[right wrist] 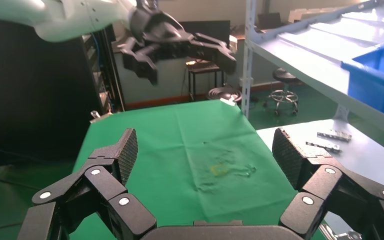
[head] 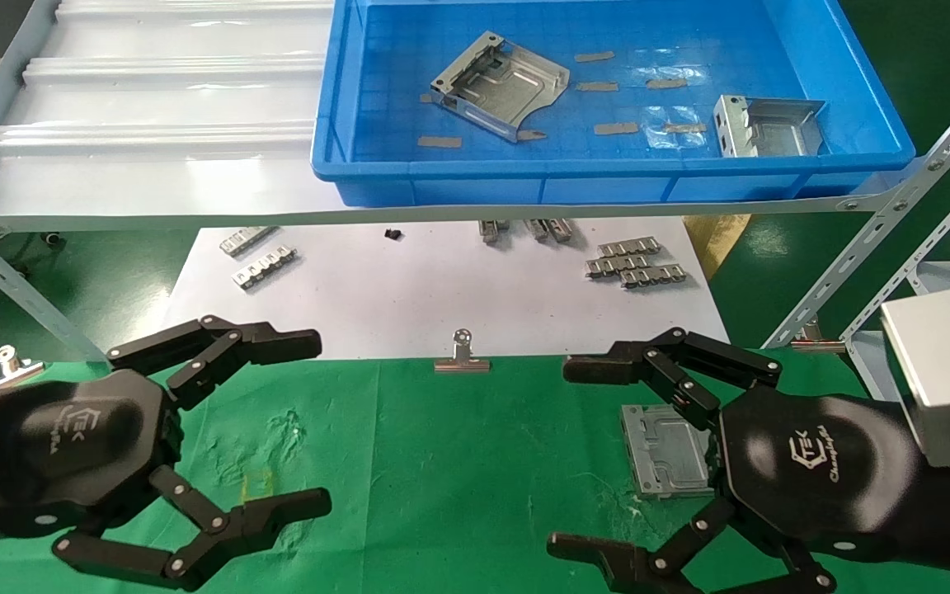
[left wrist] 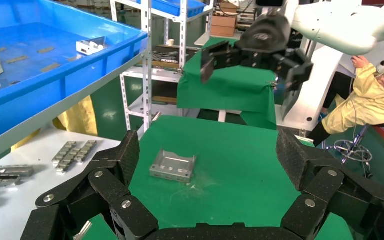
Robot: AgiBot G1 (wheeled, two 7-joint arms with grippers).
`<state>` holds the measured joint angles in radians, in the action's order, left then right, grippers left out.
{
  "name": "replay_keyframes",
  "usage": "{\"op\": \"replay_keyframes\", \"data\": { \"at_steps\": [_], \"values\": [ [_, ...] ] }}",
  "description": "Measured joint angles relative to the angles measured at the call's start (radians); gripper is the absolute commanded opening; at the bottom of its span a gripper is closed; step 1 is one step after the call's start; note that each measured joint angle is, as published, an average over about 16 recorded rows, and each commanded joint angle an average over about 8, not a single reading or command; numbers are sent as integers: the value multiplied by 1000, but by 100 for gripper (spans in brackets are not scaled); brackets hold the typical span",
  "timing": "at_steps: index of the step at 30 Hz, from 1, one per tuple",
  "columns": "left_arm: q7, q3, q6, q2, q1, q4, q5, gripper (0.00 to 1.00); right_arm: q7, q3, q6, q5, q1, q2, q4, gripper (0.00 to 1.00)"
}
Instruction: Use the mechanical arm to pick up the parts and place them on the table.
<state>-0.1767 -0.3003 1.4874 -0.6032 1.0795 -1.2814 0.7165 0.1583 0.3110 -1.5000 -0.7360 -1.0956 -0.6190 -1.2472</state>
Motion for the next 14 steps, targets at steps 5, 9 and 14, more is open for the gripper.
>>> {"op": "replay_keyframes", "data": {
  "at_steps": [5, 9, 14],
  "values": [
    [0, 0, 0, 0, 0, 0, 0, 100, 33, -42, 4, 9, 28, 10, -49, 100],
    [0, 0, 0, 0, 0, 0, 0, 100, 42, -56, 6, 12, 37, 13, -65, 100],
    [0, 0, 0, 0, 0, 0, 0, 100, 43, -60, 6, 13, 41, 15, -69, 100]
  ]
}}
